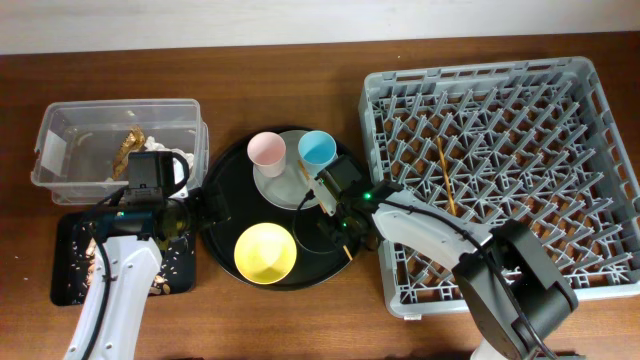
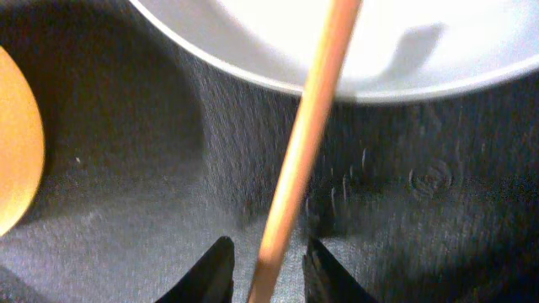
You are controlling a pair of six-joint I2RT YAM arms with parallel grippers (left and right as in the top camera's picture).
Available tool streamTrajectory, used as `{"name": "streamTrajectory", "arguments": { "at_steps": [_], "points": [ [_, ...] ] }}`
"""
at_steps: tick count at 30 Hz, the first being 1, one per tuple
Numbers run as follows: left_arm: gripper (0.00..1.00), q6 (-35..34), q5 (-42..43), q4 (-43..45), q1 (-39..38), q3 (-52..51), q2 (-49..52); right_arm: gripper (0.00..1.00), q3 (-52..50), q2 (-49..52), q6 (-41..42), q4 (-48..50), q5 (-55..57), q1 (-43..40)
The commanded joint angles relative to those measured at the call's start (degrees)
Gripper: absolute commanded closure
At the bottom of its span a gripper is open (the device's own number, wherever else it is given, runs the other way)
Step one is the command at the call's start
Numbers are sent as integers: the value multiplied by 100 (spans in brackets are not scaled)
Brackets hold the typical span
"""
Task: Sort waste into correct bins and load items into the dishwasher rack
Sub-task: 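Reach the right gripper down to the second chopstick on the tray, then grasp the second chopstick with the right gripper and lift it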
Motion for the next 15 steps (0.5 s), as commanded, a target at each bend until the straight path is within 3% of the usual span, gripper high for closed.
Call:
{"name": "streamTrajectory", "arguments": {
  "at_steps": [1,7,10,15],
  "points": [
    [1,4,59,9,24,81,-2,74,507,-7,249,-457,70,33],
    [1,4,59,9,24,81,-2,75,1784,-205,262,-1860,-564,37],
    [1,4,59,9,24,81,-2,82,2483,-284,260,-2634,-656,35],
    [1,4,59,9,24,81,-2,73,2706,-273,267,-3051,-621,48]
  ]
}}
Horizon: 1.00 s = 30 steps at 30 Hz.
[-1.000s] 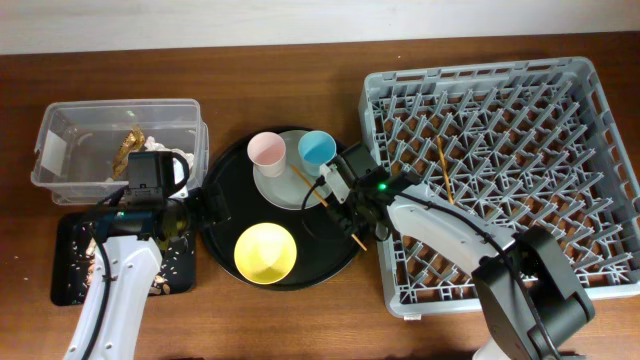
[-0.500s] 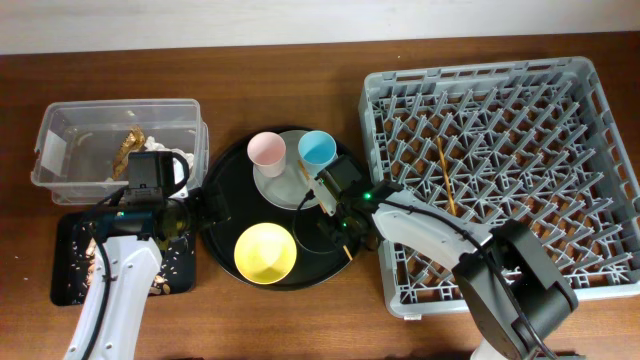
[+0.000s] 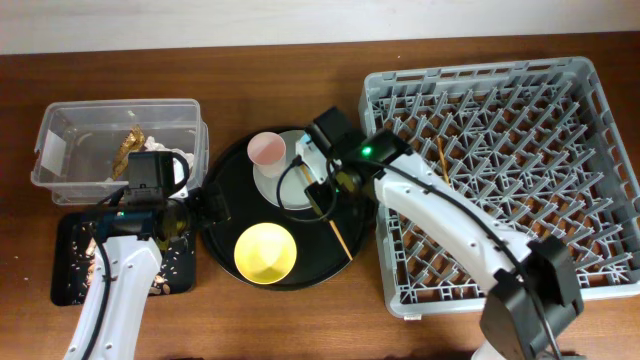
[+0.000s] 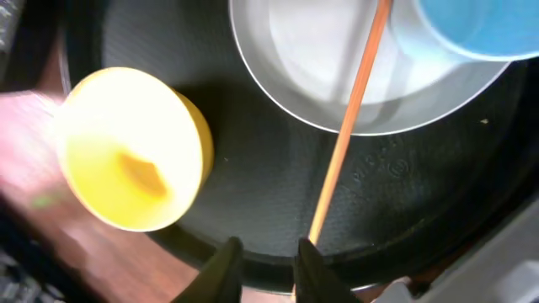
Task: Sort waste into correct bins and load items into the dishwasher rack
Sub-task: 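Grasp the second chopstick with the right gripper and lift it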
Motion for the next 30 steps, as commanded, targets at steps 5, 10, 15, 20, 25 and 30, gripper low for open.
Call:
{"name": "streamTrajectory", "arguments": {
  "at_steps": [5,10,15,20,25,30],
  "points": [
    [1,4,59,9,24,81,-2,68,-614,-4,50,337,-61,85],
    [1,4,59,9,24,81,-2,64,-1473,70,431,1283,929,83],
    [1,4,59,9,24,81,-2,62,-2065,90,507,2210,896,79],
    [1,4,59,9,24,81,-2,63,-2435,168,723,2763,903,85],
    [1,4,59,9,24,81,-2,63,-2564,315,850,3058,850,85],
    [1,4,59,9,24,81,-2,71,-2564,474,852,3176,772,120]
  ]
}}
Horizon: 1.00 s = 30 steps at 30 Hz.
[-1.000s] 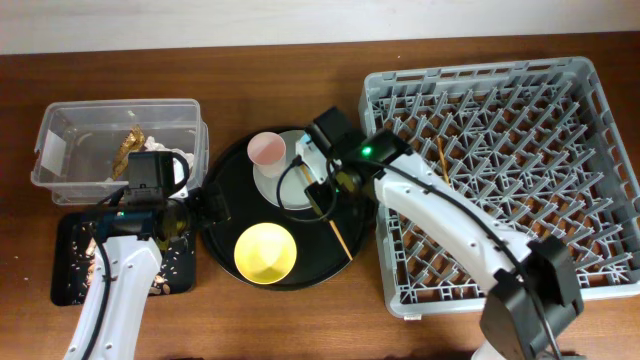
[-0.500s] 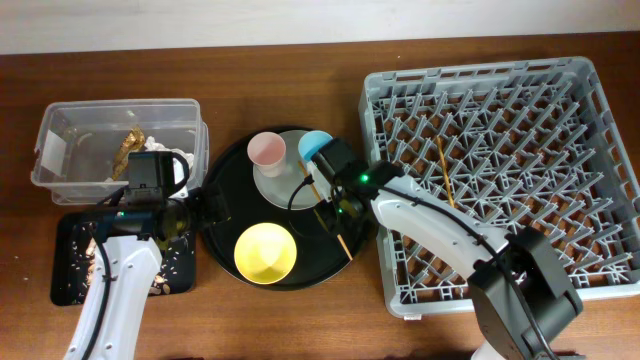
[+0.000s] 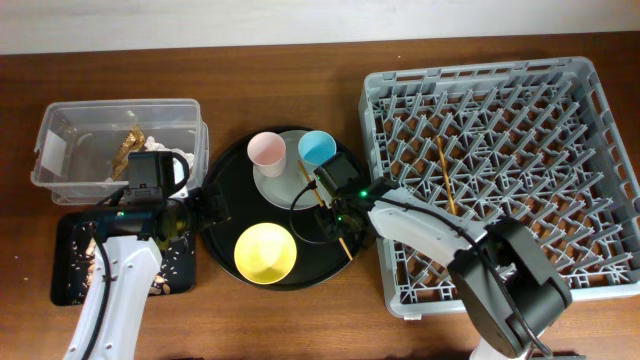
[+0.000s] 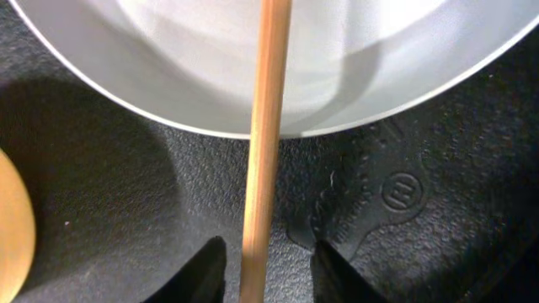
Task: Sort waste into correct bins and load items into the dishwasher rack
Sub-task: 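Grasp the second chopstick with the right gripper and lift it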
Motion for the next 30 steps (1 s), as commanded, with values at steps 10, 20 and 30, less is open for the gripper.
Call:
{"name": "streamTrajectory", "arguments": {
  "at_steps": [10,20,30],
  "points": [
    [1,4,59,9,24,83,-2,82,61,-20,614,-85,-614,90],
    [1,4,59,9,24,83,-2,86,1174,-505,610,-1591,-940,61],
    [1,4,59,9,24,83,-2,96,2319,-1226,415,-3724,363,-640]
  ]
}}
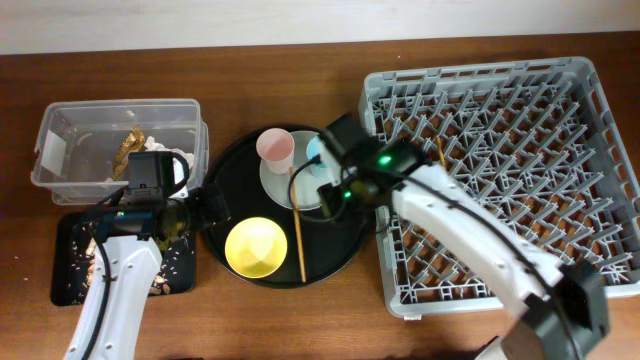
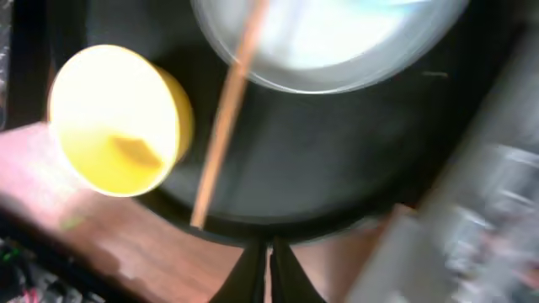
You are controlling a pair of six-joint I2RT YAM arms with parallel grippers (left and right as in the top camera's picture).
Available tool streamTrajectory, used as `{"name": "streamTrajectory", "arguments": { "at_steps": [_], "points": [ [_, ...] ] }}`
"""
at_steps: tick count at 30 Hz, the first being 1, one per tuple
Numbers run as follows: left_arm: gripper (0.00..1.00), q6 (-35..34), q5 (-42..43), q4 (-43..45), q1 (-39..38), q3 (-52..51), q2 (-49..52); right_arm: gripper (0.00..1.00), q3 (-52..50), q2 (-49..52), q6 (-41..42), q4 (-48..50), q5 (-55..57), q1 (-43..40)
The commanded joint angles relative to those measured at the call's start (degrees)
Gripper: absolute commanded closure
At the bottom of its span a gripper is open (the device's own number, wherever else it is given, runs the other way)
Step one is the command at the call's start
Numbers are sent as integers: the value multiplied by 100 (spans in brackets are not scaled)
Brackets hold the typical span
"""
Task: Sort waste into correct bins and load items into the dishwasher rack
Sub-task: 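Grasp the second chopstick with the right gripper and lift it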
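Note:
A wooden chopstick (image 1: 297,225) lies loose on the black round tray (image 1: 225,180), running from the white plate (image 1: 285,185) to the tray's front rim. In the right wrist view the chopstick (image 2: 221,135) lies well clear of my right gripper (image 2: 268,246), which is shut with nothing in it. Overhead, my right gripper (image 1: 333,197) hovers over the tray's right side. A pink cup (image 1: 275,148) stands on the plate, and a yellow bowl (image 1: 253,247) sits at the front. My arm covers most of the blue cup (image 1: 312,150). My left gripper (image 1: 213,205) rests at the tray's left rim.
The grey dishwasher rack (image 1: 520,270) fills the right side and holds another chopstick (image 1: 446,190). A clear bin (image 1: 70,135) with food scraps stands at the back left. A black bin (image 1: 68,265) with crumbs lies under my left arm.
My right gripper was low with open fingers astride the chopstick; now it is raised, shut and empty. The chopstick lies further left and nearly straight front to back. The yellow bowl has shifted slightly left.
My right gripper was first down on the tray, open around the chopstick. Then it was high above with the chopstick still lying there, then down around it again. Now it is up and shut on nothing, and the chopstick lies displaced on the tray. The left arm stayed put.

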Motion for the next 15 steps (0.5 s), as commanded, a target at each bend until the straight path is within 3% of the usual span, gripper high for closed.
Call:
{"name": "streamTrajectory", "arguments": {
  "at_steps": [1,4,7,8,10,11,14,15],
  "points": [
    [1,4,59,9,24,83,-2,96,142,-216,-61,-354,734,-614],
    [1,4,59,9,24,83,-2,95,85,-214,-81,-575,-66,-968],
    [1,4,59,9,24,83,-2,77,-37,-203,9,-365,-951,-892],
    [1,4,59,9,24,83,-2,49,-101,-190,177,-234,-1266,-822],
    [1,4,59,9,24,83,-2,7,-199,-151,295,74,-1762,-673],
    [1,4,59,9,24,83,-2,2,-271,-122,341,319,-1985,-564],
    [1,4,59,7,24,83,-2,1,-435,17,881,686,-1893,-258],
    [1,4,59,9,24,83,-2,13,-507,72,1182,802,-1631,-131]
  ]
}}
